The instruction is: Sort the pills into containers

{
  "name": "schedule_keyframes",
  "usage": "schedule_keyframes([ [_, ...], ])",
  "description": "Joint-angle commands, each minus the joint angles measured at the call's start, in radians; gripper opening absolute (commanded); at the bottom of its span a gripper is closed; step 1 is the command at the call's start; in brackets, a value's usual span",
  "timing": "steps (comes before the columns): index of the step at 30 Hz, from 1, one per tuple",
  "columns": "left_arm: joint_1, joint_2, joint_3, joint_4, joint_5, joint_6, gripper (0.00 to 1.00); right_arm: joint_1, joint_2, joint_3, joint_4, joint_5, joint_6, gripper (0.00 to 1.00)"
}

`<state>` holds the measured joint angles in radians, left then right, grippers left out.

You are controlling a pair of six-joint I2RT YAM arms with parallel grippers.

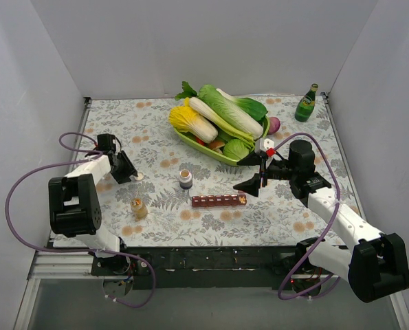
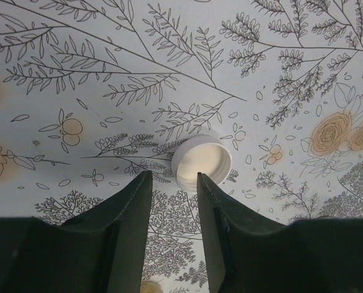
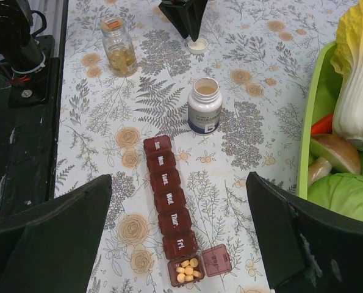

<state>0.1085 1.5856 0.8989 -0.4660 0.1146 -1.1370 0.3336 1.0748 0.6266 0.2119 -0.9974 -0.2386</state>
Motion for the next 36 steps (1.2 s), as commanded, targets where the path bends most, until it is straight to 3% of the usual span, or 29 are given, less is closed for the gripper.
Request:
schedule_keyframes([
  [1, 0.003, 0.022, 0.044, 0.016, -0.006, 0.031, 0.34, -0.005, -0.016, -0.005, 0.035, -0.015, 0.005, 0.98],
  [6, 0.002, 0.082, 0.074, 0.001, -0.018, 0.039, 0.29, -0.007, -0.018, -0.005, 0.035, -0.015, 0.007, 0.98],
  [15, -0.024, 0.116, 0.094, -0.01, -0.041, 0.06, 0.0, -0.008, -0.018, -0.007, 0.035, -0.017, 0.007, 0.98],
  [22, -0.024, -0.042, 0.101, -0.003, 0.057, 0.037, 0.0, -0.007, -0.018, 0.004, 0.009, -0.05, -0.022, 0.98],
  [25, -0.024, -0.131, 0.078, 0.007, 0.199, 0.004, 0.0, -0.007, -0.012, 0.019, -0.023, -0.096, -0.048, 0.98],
  [28, -0.024, -0.261, 0.019, 0.058, 0.412, -0.05, 0.0, 0.007, 0.004, 0.051, -0.057, -0.148, -0.07, 0.98],
  [29, -0.027, -0.313, -0.001, 0.087, 0.541, -0.076, 0.0, 0.025, 0.025, 0.094, -0.084, -0.159, -0.097, 0.98],
  [33, -0.095, -0.441, -0.084, 0.316, 0.733, -0.229, 0.0, 0.067, 0.109, 0.252, -0.308, -0.225, -0.179, 0.98],
  [34, -0.193, -0.464, -0.116, 0.378, 0.741, -0.281, 0.0, 0.073, 0.12, 0.272, -0.302, -0.24, -0.162, 0.98],
  [36, -0.274, -0.513, -0.149, 0.583, 0.729, -0.427, 0.0, 0.094, 0.139, 0.295, -0.231, -0.251, 0.008, 0.97],
])
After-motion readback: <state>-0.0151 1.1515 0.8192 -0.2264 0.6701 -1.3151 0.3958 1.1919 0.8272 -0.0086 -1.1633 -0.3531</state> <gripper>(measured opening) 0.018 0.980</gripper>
